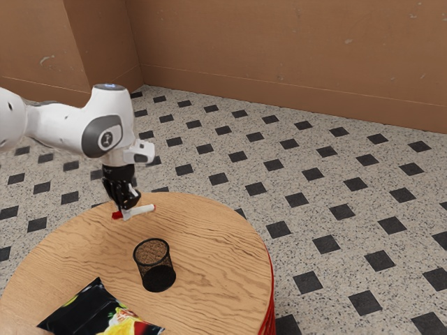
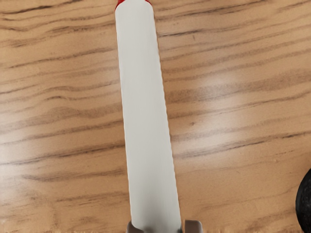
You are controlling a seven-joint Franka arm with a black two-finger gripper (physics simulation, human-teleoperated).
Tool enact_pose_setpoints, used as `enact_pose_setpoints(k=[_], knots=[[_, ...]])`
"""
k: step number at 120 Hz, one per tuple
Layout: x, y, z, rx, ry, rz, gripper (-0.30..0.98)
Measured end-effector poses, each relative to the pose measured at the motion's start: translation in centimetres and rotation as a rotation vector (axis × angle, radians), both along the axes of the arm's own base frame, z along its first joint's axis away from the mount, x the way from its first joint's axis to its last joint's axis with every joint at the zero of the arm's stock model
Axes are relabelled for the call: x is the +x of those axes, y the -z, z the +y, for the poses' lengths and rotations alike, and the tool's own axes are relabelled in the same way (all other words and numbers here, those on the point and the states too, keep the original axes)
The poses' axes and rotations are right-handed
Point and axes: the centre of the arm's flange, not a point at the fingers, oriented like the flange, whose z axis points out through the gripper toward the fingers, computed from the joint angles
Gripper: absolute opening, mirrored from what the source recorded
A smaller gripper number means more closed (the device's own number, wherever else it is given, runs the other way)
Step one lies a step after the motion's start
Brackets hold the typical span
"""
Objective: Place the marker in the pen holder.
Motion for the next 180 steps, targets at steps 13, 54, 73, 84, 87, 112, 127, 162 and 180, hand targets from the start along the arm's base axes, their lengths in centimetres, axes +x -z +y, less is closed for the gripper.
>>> enact_pose_setpoints(k=[13,54,73,84,87,112,127,162,180], knots=[[0.3,-4.7,-2.5,0.003,0.040,-0.027,-0.10],[-4.9,-11.9,-10.1,-0.016,0.099,0.197,-0.10],[-7.6,-12.1,-11.2,-0.017,0.069,0.353,-0.10],[-8.5,-12.1,-11.3,-0.013,0.049,0.413,-0.10],[-8.7,-12.2,-11.4,-0.011,0.047,0.424,-0.10],[-6.6,-12.2,-12.9,0.017,0.037,0.459,-0.10],[-5.9,-10.2,-13.8,0.036,0.038,0.499,-0.10],[-3.7,-5.8,-13.6,0.054,0.016,0.518,-0.10],[-2.1,-5.8,-13.7,0.055,0.020,0.478,-0.10]])
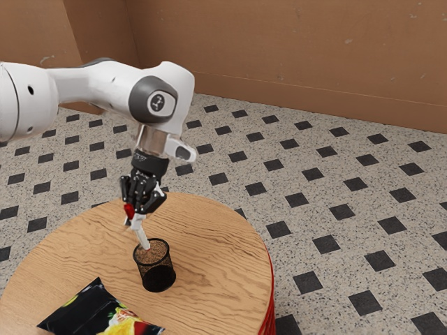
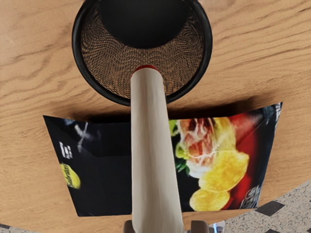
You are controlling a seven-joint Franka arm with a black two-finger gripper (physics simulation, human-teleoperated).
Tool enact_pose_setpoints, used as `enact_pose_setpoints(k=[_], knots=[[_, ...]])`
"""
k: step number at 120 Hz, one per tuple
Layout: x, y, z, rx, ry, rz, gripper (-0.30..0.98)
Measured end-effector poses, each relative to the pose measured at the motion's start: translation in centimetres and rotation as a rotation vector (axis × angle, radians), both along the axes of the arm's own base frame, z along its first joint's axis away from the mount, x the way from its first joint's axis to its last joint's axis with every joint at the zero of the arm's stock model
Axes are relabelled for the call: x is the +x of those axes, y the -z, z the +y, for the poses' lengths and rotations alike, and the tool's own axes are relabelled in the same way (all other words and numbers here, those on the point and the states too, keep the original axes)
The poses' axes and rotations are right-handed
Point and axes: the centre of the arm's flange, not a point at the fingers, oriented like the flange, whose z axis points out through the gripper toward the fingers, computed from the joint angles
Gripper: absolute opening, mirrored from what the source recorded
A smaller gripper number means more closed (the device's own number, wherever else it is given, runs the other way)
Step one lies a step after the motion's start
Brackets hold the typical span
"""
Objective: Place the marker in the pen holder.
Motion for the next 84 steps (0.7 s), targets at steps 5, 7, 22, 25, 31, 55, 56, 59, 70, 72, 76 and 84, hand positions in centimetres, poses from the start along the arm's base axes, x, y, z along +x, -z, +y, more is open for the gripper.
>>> enact_pose_setpoints(k=[5,7,22,25,31,55,56,59,70,72,76,84], knots=[[0.3,0.7,-0.1,0.002,0.002,0.004,-0.10],[0.4,1.0,-0.1,0.002,0.002,0.006,-0.10],[1.1,3.4,-0.2,0.005,0.007,0.018,-0.10],[1.2,3.9,-0.2,0.006,0.007,0.020,-0.10],[1.5,4.7,-0.1,0.007,0.006,0.020,-0.10],[2.1,6.6,0.3,-0.003,-0.009,0.006,0.19],[2.1,6.6,0.3,-0.004,-0.010,0.005,0.21],[2.2,6.5,0.3,-0.007,-0.011,0.000,0.26],[1.4,2.5,-0.1,-0.046,-0.006,-0.100,0.40],[1.2,1.3,-0.1,-0.056,-0.004,-0.134,0.42],[1.1,-1.2,0.0,-0.077,0.001,-0.210,0.46],[2.2,-6.0,1.2,-0.111,-0.005,-0.366,0.51]])
